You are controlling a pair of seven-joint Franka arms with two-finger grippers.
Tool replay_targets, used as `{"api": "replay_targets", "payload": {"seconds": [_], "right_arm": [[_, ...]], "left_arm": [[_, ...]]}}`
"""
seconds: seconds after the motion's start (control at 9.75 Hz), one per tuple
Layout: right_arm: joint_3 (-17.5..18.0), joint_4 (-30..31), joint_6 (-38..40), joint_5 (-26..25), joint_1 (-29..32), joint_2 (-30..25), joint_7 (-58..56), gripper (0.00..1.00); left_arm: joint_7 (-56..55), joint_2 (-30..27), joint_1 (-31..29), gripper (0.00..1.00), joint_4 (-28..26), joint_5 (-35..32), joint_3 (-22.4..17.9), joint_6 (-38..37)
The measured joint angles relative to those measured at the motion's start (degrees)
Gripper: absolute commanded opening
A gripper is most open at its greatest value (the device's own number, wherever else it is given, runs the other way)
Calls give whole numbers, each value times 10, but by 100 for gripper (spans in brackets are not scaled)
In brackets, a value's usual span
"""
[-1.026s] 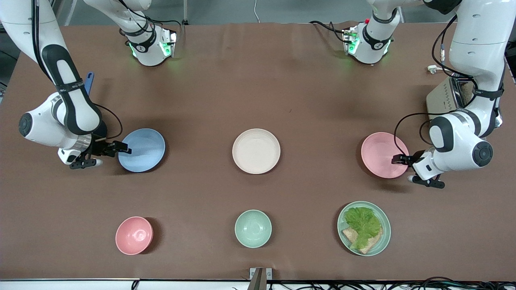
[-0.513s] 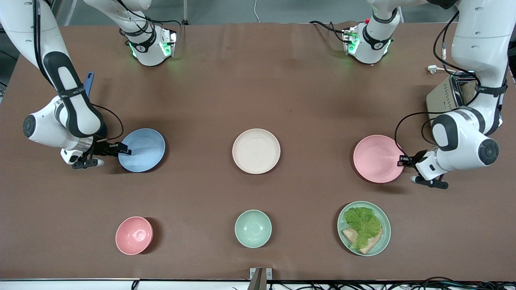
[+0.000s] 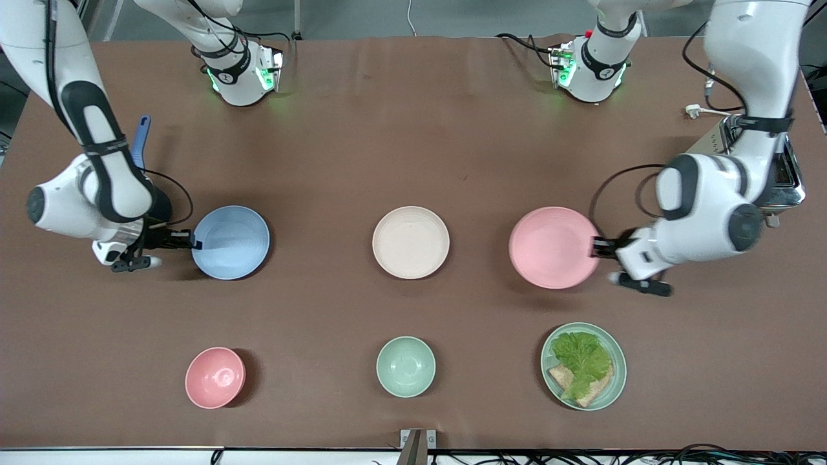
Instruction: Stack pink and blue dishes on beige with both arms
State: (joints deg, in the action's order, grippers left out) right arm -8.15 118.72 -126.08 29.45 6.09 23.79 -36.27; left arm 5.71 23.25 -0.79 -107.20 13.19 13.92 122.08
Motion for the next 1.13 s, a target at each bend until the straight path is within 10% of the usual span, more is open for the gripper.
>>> {"api": "replay_targets", "payload": {"seconds": [0.41, 0.72, 0.92, 1.13], "right_arm": [[-43, -179, 223, -38, -16, -27, 133, 1], [-19, -229, 265, -76, -86, -56, 310, 1], [71, -229, 255, -123, -95, -67, 430, 1], [142, -220, 220, -131, -101, -67, 498, 1]], "left_arm": [[-221, 71, 23, 3, 2, -17, 128, 140], [-386, 113, 90, 11, 3, -108, 141, 201], [-488, 143, 114, 100, 5, -186, 147, 236], [-513, 150, 112, 100, 12, -237, 149, 241]]}}
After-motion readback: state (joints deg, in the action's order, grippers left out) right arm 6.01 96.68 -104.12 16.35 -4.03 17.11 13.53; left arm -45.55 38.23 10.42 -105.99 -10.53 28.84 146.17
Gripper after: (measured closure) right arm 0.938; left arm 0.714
